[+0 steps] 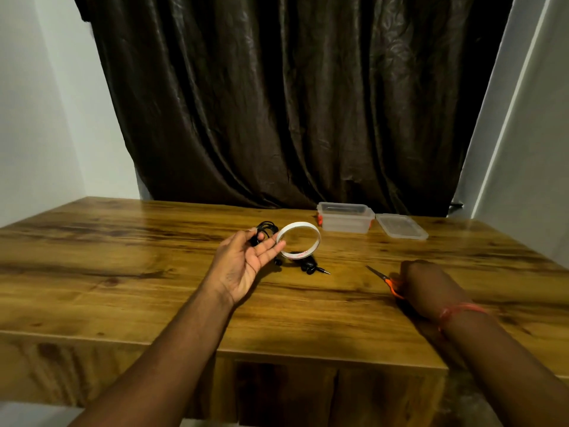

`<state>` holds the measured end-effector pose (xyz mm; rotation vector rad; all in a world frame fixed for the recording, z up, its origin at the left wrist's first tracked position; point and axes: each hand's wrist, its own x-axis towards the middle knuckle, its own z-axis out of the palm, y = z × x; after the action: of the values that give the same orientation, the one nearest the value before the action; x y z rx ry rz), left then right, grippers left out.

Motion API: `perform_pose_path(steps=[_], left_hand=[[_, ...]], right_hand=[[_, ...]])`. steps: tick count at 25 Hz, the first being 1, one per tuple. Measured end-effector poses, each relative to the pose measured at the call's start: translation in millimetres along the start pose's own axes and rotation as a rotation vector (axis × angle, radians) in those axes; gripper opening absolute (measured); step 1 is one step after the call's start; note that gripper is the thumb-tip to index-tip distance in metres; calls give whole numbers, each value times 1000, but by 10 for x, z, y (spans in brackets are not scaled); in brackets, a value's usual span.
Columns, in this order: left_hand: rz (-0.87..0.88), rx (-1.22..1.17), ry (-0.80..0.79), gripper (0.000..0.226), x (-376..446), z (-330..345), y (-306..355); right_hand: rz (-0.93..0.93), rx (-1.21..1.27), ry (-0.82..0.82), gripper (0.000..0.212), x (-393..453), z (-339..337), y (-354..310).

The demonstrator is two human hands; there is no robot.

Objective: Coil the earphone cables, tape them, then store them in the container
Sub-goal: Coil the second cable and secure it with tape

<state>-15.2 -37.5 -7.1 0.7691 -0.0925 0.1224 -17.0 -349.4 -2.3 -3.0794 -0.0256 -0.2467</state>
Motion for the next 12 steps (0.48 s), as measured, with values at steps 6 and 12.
perform_pose_path(steps=[6,12], left_hand=[[25,-76,37,8,89,-88,7],[19,-75,56,7,61,-76,17]], right_hand=[[-244,-250,-59,25,-235,-159,-207],[-311,-37,-79,5,-227,-36,-456]])
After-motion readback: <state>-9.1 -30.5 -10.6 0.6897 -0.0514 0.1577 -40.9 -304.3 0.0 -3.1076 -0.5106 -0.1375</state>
